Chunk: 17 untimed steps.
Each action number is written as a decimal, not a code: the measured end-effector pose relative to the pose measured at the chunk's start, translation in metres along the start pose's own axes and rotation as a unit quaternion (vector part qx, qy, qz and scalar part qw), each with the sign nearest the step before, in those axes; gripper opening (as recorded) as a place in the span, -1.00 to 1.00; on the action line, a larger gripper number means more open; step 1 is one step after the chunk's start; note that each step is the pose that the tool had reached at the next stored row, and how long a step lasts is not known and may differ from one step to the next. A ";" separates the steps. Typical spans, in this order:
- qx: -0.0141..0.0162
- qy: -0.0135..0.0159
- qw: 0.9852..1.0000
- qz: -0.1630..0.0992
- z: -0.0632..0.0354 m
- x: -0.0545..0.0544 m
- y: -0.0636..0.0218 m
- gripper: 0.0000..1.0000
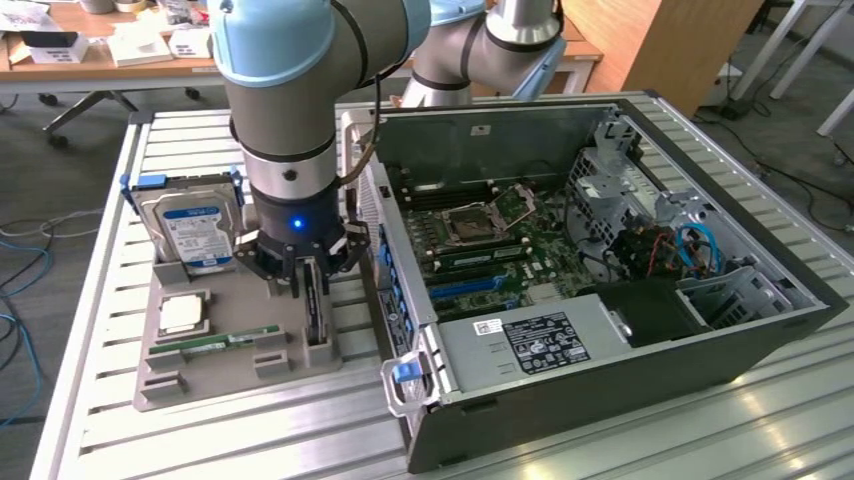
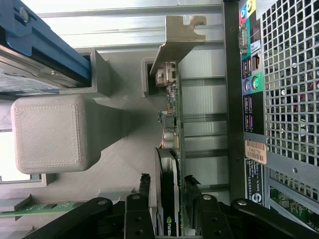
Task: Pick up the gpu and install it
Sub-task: 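Pick up the gpu and move the gpu toward the slot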
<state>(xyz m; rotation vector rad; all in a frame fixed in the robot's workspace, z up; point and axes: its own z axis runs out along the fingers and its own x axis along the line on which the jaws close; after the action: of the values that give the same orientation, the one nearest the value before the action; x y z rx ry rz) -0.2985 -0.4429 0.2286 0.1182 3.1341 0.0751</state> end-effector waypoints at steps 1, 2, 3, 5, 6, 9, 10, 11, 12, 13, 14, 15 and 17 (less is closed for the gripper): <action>0.000 0.000 1.000 0.000 0.0000 0.000 0.0000 -0.19; 0.000 0.000 1.000 0.000 0.0000 0.000 0.0000 -0.19; 0.000 0.000 1.000 0.000 0.0000 0.000 0.0000 -0.19; 0.000 0.000 1.000 0.000 0.0000 0.000 0.0000 -0.19; 0.000 0.000 1.000 0.000 0.0000 0.000 0.0000 -0.19; 0.000 0.000 1.000 0.000 0.0000 0.000 0.0000 -0.35; 0.000 0.000 1.000 0.000 0.0000 0.000 0.0000 -0.35; 0.000 0.000 1.000 0.000 0.0000 0.000 0.0000 -0.47; 0.000 0.000 1.000 0.000 0.0000 0.000 0.0000 -0.47; 0.000 0.000 1.000 0.000 0.0000 0.000 0.0000 -0.47; 0.000 0.000 1.000 0.000 0.0000 0.000 0.0000 -0.47; 0.000 0.000 1.000 0.000 0.0000 0.000 0.0000 -0.47; 0.000 0.000 1.000 0.000 0.0000 0.000 0.0000 -0.47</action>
<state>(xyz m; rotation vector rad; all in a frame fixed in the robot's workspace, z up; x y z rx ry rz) -0.2985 -0.4429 0.2286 0.1183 3.1341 0.0751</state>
